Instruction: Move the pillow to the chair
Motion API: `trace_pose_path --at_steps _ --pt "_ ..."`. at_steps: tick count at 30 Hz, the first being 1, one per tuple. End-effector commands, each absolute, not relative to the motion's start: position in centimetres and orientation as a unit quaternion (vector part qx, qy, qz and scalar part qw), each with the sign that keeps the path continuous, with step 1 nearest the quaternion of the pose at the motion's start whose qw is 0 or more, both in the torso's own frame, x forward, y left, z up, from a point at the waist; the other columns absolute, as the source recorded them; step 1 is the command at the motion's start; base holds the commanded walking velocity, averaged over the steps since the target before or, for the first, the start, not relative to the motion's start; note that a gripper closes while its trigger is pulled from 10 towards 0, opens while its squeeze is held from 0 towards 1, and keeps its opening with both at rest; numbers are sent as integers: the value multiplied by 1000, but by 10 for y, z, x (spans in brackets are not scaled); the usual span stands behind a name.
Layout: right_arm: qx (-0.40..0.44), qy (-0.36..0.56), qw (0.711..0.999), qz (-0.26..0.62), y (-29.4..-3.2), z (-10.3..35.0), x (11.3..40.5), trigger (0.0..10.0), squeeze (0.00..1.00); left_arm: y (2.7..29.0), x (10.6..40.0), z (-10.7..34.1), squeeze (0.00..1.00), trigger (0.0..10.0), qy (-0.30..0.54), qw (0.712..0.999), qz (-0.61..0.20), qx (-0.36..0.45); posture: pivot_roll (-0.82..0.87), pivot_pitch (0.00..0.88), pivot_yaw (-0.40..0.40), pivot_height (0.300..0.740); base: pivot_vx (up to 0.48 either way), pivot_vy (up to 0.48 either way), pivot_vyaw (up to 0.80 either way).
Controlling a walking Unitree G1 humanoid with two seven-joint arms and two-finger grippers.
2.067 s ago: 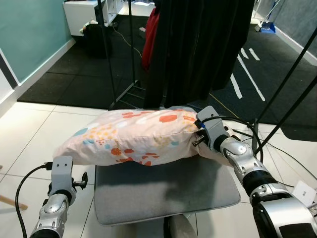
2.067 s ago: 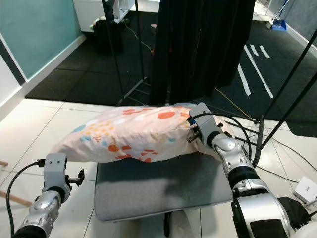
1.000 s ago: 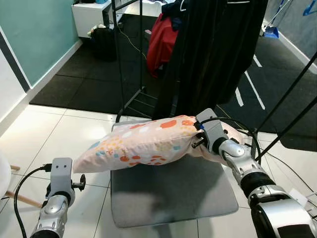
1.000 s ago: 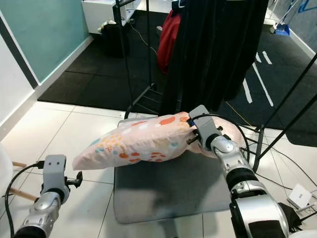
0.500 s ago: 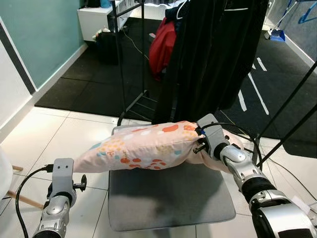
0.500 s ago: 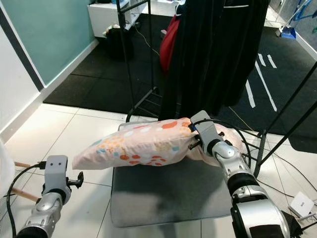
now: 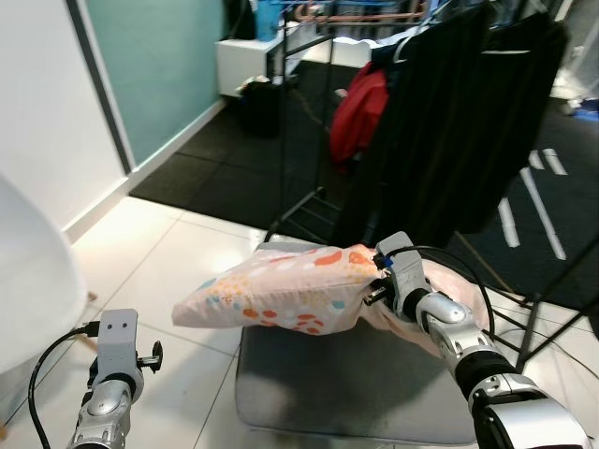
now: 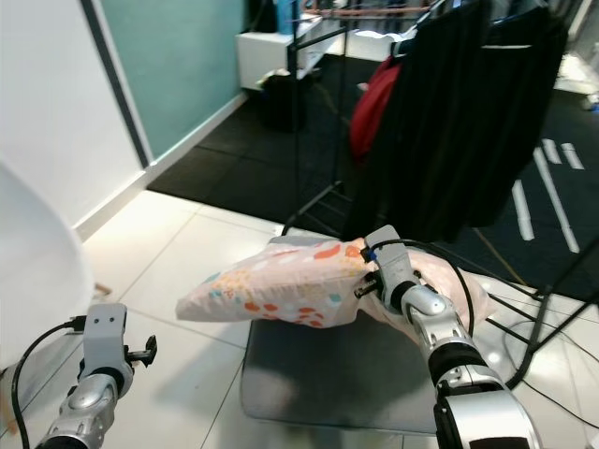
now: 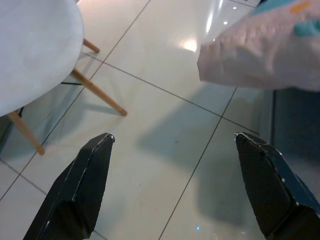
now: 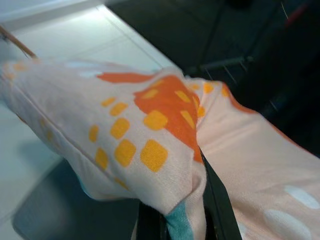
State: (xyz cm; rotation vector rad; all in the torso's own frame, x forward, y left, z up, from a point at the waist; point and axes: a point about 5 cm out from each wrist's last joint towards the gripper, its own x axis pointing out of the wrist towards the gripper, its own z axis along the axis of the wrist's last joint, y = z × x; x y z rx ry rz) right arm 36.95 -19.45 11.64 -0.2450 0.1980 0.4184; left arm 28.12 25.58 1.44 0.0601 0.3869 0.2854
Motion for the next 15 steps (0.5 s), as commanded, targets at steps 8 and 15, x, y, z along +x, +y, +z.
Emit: trace_pose_path --at_steps 8,15 --pt "-97 -12 967 236 -180 170 386 10000 0 257 281 15 0 10000 189 971 140 42 -185 66 -69 740 0 0 800" --pt "-90 -33 962 254 -173 182 389 10000 0 255 284 17 0 10000 185 972 135 46 -185 74 -66 740 0 0 800"
